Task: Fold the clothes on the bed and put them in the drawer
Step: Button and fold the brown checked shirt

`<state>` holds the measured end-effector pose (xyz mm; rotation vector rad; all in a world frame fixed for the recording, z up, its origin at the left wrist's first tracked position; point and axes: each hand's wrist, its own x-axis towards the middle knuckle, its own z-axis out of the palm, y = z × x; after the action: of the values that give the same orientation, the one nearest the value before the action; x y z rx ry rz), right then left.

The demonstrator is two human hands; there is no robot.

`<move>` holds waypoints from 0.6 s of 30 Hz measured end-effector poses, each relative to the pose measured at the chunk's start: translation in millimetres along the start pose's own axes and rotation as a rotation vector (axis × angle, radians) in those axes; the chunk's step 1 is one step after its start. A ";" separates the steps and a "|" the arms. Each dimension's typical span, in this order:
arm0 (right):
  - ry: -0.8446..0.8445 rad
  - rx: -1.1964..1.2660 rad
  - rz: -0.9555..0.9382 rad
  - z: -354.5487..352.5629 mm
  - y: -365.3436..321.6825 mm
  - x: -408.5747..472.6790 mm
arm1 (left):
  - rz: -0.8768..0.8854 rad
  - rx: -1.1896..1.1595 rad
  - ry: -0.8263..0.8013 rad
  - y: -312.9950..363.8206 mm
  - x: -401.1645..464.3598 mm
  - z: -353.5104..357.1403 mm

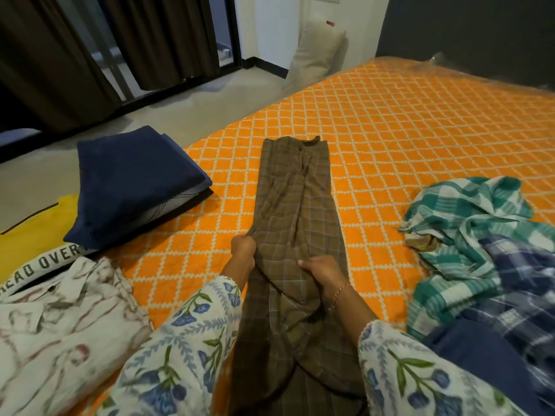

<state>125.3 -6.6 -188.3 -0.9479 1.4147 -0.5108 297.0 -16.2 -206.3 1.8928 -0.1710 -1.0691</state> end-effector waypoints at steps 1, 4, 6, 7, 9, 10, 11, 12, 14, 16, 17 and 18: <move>0.045 -0.006 -0.082 1.1 2.6 0.6 | 0.033 0.007 0.016 -0.1 0.4 -0.7; 0.257 -0.141 -0.307 -9.2 17.3 -13.5 | 0.078 0.000 0.005 -3.6 0.0 2.2; 0.339 -0.136 -0.322 -14.9 32.0 -21.2 | 0.082 0.026 -0.011 -7.0 -4.5 6.1; 0.343 -0.090 -0.264 -15.2 37.6 -25.0 | 0.083 0.027 -0.010 -8.3 -8.1 7.5; 0.310 -0.020 -0.115 -9.8 43.7 -27.4 | 0.074 0.010 0.005 -4.9 -18.2 8.4; 0.271 -0.039 -0.069 -6.9 43.6 -29.4 | 0.060 0.016 0.014 -2.7 -22.6 9.5; 0.223 -0.080 -0.052 -4.4 44.9 -28.8 | 0.037 0.029 0.035 -2.2 -25.8 10.3; 0.181 -0.113 -0.051 -1.3 45.1 -31.2 | 0.004 0.054 0.054 -2.5 -31.9 10.1; 0.115 -0.056 -0.052 -0.4 49.7 -34.2 | -0.012 0.164 0.052 -7.0 -47.5 15.8; 0.069 -0.012 -0.038 -7.2 57.4 -41.6 | 0.104 0.441 0.026 -19.7 -60.2 21.9; 0.072 -0.072 -0.043 -12.5 61.4 -45.5 | 0.188 0.628 0.019 -28.3 -63.3 24.1; 0.098 -0.206 -0.055 -17.3 64.4 -48.9 | 0.266 0.818 0.011 -36.7 -64.8 24.7</move>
<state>87.1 63.9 -208.8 -1.1425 1.5545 -0.4632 228.3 21.4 -200.2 2.4876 -0.9441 -0.8624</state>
